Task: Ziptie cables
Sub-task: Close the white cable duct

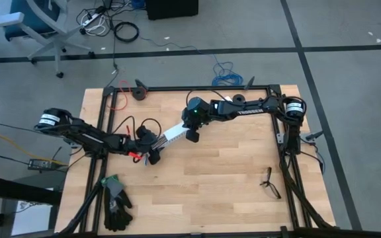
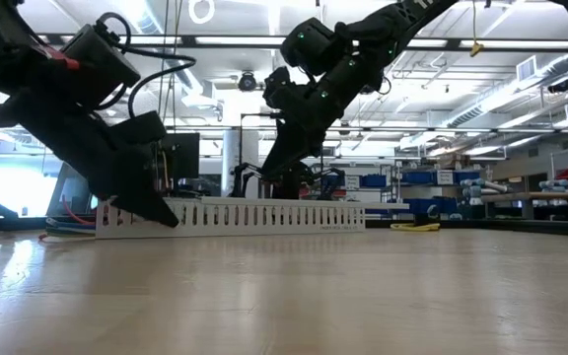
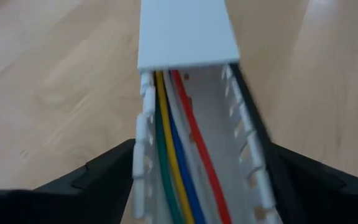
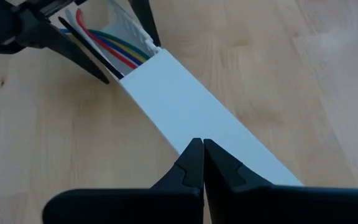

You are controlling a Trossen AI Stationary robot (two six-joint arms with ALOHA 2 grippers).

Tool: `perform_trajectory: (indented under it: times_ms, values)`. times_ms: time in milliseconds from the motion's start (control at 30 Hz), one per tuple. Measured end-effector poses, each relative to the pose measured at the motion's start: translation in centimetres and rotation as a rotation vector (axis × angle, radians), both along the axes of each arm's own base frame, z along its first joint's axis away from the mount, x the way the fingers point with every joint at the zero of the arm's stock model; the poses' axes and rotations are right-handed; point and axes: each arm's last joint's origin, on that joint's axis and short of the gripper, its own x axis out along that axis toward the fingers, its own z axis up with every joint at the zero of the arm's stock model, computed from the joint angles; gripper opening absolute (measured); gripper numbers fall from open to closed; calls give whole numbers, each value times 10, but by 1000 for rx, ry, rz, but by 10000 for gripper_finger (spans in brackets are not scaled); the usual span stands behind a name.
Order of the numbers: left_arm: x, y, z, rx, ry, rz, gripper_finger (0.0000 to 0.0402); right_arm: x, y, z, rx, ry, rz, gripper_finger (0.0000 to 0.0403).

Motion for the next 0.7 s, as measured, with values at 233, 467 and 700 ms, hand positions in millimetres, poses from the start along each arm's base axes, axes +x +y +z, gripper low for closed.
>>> perform_trajectory:
  times_ms: [233, 467, 700]
  values:
    - [2, 0, -2, 11, -7, 15, 295, -3, 1, -11, 35, 22, -20, 0]
    - [2, 1, -1, 22, -10, 21, 230, -9, 2, -23, 54, 60, -61, 0]
    - [2, 1, -1, 26, -8, 21, 212, -8, 0, -18, 6, 35, -121, 0]
